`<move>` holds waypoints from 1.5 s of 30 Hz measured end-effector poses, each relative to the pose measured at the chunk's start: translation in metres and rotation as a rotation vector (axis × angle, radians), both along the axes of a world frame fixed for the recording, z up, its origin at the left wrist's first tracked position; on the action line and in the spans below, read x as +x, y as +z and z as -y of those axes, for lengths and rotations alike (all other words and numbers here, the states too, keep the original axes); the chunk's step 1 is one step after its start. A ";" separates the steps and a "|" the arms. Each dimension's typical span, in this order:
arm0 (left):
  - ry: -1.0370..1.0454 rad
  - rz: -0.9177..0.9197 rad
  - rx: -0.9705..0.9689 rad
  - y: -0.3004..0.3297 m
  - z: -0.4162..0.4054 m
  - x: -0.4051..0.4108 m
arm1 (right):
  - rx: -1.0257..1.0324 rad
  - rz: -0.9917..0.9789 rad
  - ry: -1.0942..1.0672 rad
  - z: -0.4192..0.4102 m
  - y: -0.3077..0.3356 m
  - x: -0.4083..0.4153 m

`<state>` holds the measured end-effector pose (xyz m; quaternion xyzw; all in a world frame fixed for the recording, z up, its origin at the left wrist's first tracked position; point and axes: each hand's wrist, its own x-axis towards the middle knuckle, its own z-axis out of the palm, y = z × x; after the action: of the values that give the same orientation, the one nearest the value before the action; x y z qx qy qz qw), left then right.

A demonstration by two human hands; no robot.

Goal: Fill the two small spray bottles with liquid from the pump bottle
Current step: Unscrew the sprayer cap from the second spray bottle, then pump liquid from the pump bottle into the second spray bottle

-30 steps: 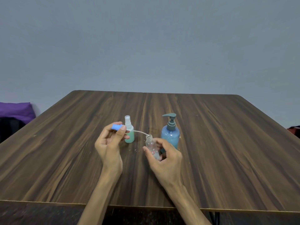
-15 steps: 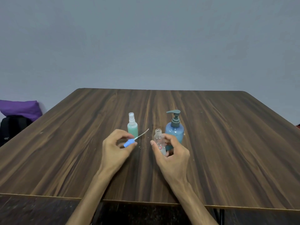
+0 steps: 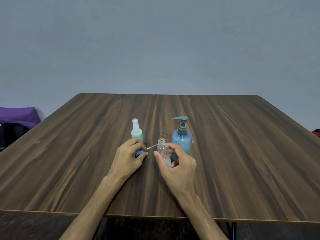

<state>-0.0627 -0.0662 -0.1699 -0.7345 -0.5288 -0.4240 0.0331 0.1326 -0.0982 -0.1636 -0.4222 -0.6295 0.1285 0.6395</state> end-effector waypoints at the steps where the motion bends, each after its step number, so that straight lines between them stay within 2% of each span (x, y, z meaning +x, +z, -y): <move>1: 0.005 -0.009 0.008 -0.001 0.000 0.000 | -0.003 0.003 -0.001 0.000 0.000 0.000; 5: -0.003 0.008 0.095 0.003 0.002 0.003 | -0.007 0.007 -0.001 0.000 0.000 0.000; 8: -0.067 0.154 0.158 0.010 0.009 0.010 | -0.023 0.011 -0.002 -0.001 -0.002 0.000; 12: -0.275 0.523 -0.011 0.024 0.026 0.025 | -0.052 0.025 0.005 -0.001 -0.002 -0.001; 15: -0.321 0.597 -0.152 0.024 0.030 0.042 | -0.066 0.033 0.028 -0.002 -0.003 -0.003; 18: -0.281 0.647 -0.178 0.015 0.028 0.057 | -0.098 0.050 0.040 -0.003 -0.007 -0.003; 25: -0.255 0.995 -0.306 0.021 0.025 0.077 | -0.064 0.127 -0.008 0.006 -0.002 0.002; 32: -0.211 0.974 -0.295 0.013 0.018 0.074 | 0.094 -0.142 -0.177 0.017 0.036 0.023; 34: -0.221 0.950 -0.261 0.014 0.019 0.074 | 0.031 -0.244 -0.197 0.008 0.064 0.030; 37: -0.247 0.825 -0.176 0.018 0.019 0.073 | -0.260 -0.392 -0.018 -0.033 0.091 0.032; 40: -0.297 0.822 -0.128 0.026 0.014 0.078 | -0.472 -0.372 0.229 -0.069 0.096 0.026; 45: -0.351 0.921 -0.100 0.032 0.000 0.088 | -0.488 -0.401 0.315 -0.075 0.079 0.021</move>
<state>0.0249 -0.0666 -0.1381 -0.5494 -0.3767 -0.6778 -0.3111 0.1538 -0.0228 -0.0851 -0.4267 -0.4995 0.4527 0.6029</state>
